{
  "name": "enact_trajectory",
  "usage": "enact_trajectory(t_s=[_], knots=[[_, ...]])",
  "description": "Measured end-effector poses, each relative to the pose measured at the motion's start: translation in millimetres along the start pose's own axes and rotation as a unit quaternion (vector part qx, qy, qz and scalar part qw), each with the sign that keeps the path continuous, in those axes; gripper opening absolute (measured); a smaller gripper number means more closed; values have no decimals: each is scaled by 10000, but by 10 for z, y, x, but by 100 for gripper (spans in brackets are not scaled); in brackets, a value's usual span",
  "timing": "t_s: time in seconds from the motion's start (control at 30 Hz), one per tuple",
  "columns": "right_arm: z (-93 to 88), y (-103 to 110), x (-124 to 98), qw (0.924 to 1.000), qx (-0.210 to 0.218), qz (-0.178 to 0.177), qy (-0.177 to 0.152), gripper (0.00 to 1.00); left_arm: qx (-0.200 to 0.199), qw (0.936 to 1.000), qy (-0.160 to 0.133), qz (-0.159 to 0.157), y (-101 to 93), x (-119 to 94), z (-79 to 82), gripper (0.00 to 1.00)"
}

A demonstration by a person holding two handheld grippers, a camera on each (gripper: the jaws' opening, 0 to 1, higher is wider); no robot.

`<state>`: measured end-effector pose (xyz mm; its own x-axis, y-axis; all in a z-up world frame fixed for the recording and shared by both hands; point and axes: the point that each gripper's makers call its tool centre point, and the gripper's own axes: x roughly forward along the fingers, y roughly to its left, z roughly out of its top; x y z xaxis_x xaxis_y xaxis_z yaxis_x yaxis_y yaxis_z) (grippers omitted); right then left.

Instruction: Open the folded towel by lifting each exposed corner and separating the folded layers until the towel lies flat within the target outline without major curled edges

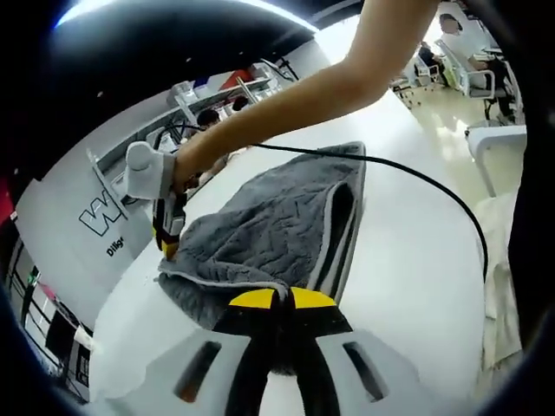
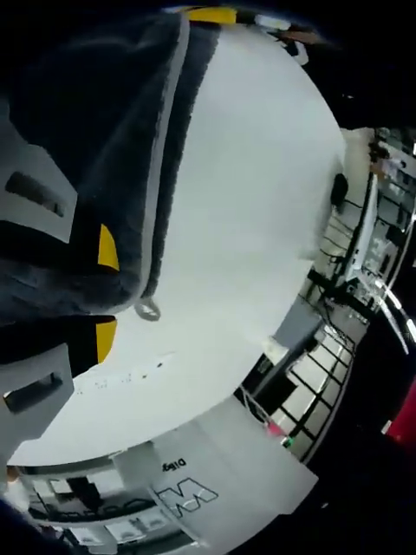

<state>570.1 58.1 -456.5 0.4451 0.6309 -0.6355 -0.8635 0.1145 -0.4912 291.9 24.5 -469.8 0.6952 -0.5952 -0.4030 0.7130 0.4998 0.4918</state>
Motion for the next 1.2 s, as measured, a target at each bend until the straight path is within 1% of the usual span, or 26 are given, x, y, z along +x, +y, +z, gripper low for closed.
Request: enact_trajectory(t_s=[0.1, 0.17, 0.2, 0.23, 0.33, 0.4, 0.53, 0.73, 0.83, 1.0, 1.2], knots=[[-25, -8, 49, 9999, 56, 103, 28, 18, -84, 9999, -55, -11, -7, 3, 3, 3], [-56, 37, 98, 9994, 83, 336, 54, 18, -126, 9999, -78, -23, -10, -1, 2, 3], [-80, 53, 124, 9987, 264, 439, 69, 18, -163, 9998, -100, -29, -11, -2, 5, 3], [-91, 56, 138, 9982, 347, 479, 70, 19, -224, 9997, -120, -32, -13, -3, 4, 3], [-126, -6, 191, 9979, 425, 484, 91, 24, -284, 9995, -152, -33, -17, -1, 2, 3], [-132, 22, 183, 9973, 489, 537, 99, 26, -348, 9992, -174, -36, -21, 2, 1, 3], [-138, 94, 191, 9960, 480, 741, 117, 21, -465, 9987, -211, -46, -35, 5, 7, 3], [-156, 99, 204, 9955, 556, 760, 64, 19, -694, 9972, -286, -59, -59, 11, 16, 3], [-150, 132, 204, 9950, 606, 800, 12, 16, -791, 9964, -313, -65, -70, 12, 22, 3], [-126, 204, 203, 9937, 668, 901, -4, 6, -860, 9957, -330, -54, -109, 21, 45, 3], [-100, 234, 188, 9944, 544, 903, 87, 2, -901, 9954, -326, -40, -106, 21, 46, 3]])
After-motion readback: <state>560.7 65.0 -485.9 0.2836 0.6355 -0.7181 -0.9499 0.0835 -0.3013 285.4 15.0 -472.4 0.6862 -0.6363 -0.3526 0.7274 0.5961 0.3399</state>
